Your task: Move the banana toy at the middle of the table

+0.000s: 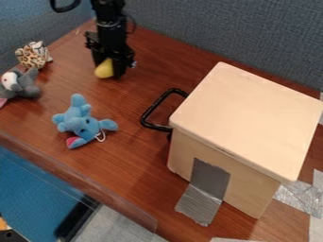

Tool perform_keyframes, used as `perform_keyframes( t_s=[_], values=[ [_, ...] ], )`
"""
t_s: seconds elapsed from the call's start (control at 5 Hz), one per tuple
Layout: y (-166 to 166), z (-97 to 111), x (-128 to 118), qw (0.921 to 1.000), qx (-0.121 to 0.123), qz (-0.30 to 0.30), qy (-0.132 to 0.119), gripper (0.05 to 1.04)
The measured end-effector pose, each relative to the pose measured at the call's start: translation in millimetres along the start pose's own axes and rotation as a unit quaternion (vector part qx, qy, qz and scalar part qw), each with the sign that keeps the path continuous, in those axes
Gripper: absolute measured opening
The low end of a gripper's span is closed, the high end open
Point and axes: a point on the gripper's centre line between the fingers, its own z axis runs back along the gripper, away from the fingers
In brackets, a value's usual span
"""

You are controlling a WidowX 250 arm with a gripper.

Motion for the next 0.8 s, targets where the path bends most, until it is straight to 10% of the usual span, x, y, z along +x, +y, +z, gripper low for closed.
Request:
perform_keyframes(
  t_s=[0.4, 0.8],
  values=[
    [-65.4, 18.4, 41.5, 0.9958, -0.030, -0.079, -0.037, 0.550],
    [-99.1, 7.3, 36.0, 0.9924, -0.034, -0.117, -0.014, 0.550]
  ],
)
